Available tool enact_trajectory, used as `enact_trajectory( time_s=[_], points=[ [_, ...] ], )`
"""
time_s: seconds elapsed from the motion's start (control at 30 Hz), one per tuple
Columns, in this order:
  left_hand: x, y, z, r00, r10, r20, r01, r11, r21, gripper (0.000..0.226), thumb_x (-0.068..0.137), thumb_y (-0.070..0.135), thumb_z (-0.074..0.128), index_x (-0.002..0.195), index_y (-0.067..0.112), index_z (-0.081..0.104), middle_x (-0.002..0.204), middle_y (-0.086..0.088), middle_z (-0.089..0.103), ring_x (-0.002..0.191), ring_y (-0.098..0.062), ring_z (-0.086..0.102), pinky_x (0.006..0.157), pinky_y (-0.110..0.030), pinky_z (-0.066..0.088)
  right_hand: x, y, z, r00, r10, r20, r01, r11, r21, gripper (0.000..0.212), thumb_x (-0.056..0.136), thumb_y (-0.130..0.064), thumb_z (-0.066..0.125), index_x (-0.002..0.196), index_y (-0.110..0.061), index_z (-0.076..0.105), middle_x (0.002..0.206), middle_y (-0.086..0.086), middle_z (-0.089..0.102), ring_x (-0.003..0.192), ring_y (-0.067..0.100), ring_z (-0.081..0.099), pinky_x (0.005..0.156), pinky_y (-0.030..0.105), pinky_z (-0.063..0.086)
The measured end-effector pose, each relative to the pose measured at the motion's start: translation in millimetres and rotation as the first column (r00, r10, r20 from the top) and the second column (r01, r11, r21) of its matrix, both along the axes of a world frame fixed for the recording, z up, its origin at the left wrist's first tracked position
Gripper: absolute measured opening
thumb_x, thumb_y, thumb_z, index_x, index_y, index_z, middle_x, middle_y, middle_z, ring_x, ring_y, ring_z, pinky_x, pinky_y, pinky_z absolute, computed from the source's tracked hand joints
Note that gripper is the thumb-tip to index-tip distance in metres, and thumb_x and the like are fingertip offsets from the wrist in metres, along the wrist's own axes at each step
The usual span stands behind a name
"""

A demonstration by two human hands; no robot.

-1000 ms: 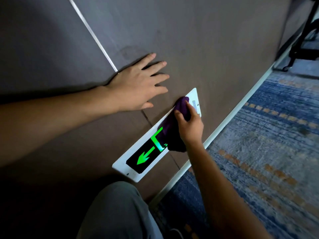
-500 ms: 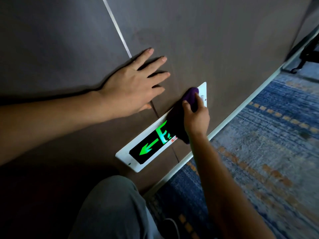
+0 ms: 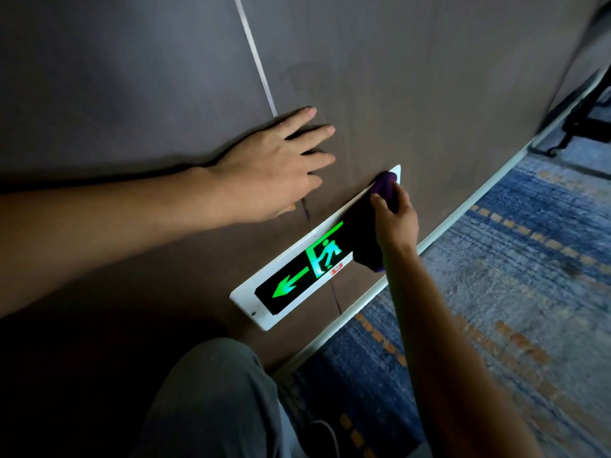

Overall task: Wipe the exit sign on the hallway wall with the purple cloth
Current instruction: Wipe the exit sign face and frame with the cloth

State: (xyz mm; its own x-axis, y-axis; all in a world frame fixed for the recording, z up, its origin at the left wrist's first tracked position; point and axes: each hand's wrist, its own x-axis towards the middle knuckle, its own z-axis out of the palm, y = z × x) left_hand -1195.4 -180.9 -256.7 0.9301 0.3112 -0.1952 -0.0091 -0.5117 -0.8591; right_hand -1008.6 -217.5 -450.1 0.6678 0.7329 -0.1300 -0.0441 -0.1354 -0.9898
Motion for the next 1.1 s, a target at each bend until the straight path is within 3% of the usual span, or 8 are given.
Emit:
enact_trajectory(
  time_s=[0.2, 0.3, 0.4, 0.53, 0.7, 0.97, 1.03, 1.1],
  points=[
    [-3, -1, -3, 1.0, -0.016, -0.01, 0.017, 1.0, 0.026, 0.061, 0.088, 0.058, 0.063, 0.14, 0.024, 0.061, 0.163, -0.003, 0.04, 0.157, -0.038, 0.019, 0.127, -0.061, 0.009, -72, -36, -17, 0.99, 0.089, 0.112, -0.096, 0.994, 0.054, 0.059, 0.096, -0.042, 0.065, 0.152, -0.039, 0.046, 0.139, 0.001, 0.062, 0.114, 0.012, 0.056, 0.097, 0.028, 0.045],
    [-2, -3, -2, 1.0, -0.012, -0.01, 0.012, 1.0, 0.024, 0.063, 0.089, 0.059, 0.062, 0.141, 0.023, 0.06, 0.163, -0.003, 0.04, 0.157, -0.036, 0.019, 0.127, -0.059, 0.009, -83, -46, -23, 0.992, 0.109, 0.069, -0.113, 0.992, 0.062, 0.056, 0.094, -0.041, 0.068, 0.148, -0.041, 0.051, 0.134, -0.003, 0.064, 0.113, 0.01, 0.057, 0.097, 0.025, 0.045],
    [-6, -4, 0, 1.0, 0.011, -0.019, -0.011, 1.0, 0.001, 0.065, 0.089, 0.059, 0.063, 0.142, 0.022, 0.059, 0.163, -0.002, 0.039, 0.158, -0.035, 0.017, 0.128, -0.057, 0.006, -59, -45, -22, 0.997, 0.071, 0.028, -0.073, 0.994, 0.081, 0.053, 0.092, -0.039, 0.07, 0.143, -0.04, 0.056, 0.121, -0.008, 0.069, 0.107, 0.012, 0.065, 0.1, 0.034, 0.054],
    [-14, -5, 0, 1.0, -0.012, -0.027, 0.012, 1.0, 0.019, 0.068, 0.091, 0.06, 0.059, 0.145, 0.018, 0.056, 0.162, -0.004, 0.04, 0.157, -0.036, 0.019, 0.127, -0.058, 0.01, -31, -21, -7, 0.993, 0.036, 0.112, -0.041, 0.998, 0.044, 0.061, 0.097, -0.038, 0.062, 0.155, -0.039, 0.041, 0.142, 0.001, 0.061, 0.121, 0.022, 0.061, 0.106, 0.041, 0.05],
    [-12, -6, -2, 0.999, -0.013, -0.037, 0.014, 0.999, 0.039, 0.068, 0.091, 0.06, 0.058, 0.145, 0.019, 0.056, 0.163, -0.002, 0.039, 0.158, -0.036, 0.018, 0.127, -0.059, 0.008, -60, -23, -7, 0.979, 0.08, 0.188, -0.078, 0.997, -0.019, 0.065, 0.1, -0.042, 0.057, 0.159, -0.042, 0.03, 0.136, 0.008, 0.053, 0.117, 0.025, 0.058, 0.092, 0.028, 0.04],
    [-13, -6, -1, 0.992, -0.075, -0.1, 0.084, 0.992, 0.089, 0.069, 0.092, 0.064, 0.055, 0.146, 0.021, 0.054, 0.162, -0.003, 0.04, 0.156, -0.036, 0.022, 0.126, -0.062, 0.011, -117, -58, -21, 0.947, 0.237, 0.215, -0.238, 0.971, -0.021, 0.071, 0.098, -0.046, 0.06, 0.16, -0.045, 0.024, 0.148, 0.005, 0.05, 0.129, 0.026, 0.054, 0.092, 0.025, 0.037],
    [-15, -7, -1, 0.991, -0.05, -0.125, 0.062, 0.994, 0.094, 0.068, 0.093, 0.064, 0.054, 0.147, 0.024, 0.053, 0.164, -0.003, 0.037, 0.157, -0.037, 0.02, 0.126, -0.063, 0.009, -102, -62, -18, 0.928, 0.289, 0.237, -0.293, 0.956, -0.018, 0.071, 0.097, -0.044, 0.064, 0.159, -0.042, 0.03, 0.147, 0.005, 0.056, 0.128, 0.023, 0.057, 0.095, 0.021, 0.038],
    [-23, -9, 2, 0.992, -0.058, -0.114, 0.071, 0.991, 0.112, 0.072, 0.091, 0.066, 0.056, 0.149, 0.023, 0.051, 0.164, -0.004, 0.036, 0.157, -0.039, 0.018, 0.124, -0.065, 0.011, -82, -62, -17, 0.949, 0.216, 0.229, -0.228, 0.973, 0.026, 0.066, 0.096, -0.041, 0.067, 0.156, -0.038, 0.039, 0.139, 0.001, 0.064, 0.119, 0.016, 0.061, 0.09, 0.013, 0.039]
  ],
)
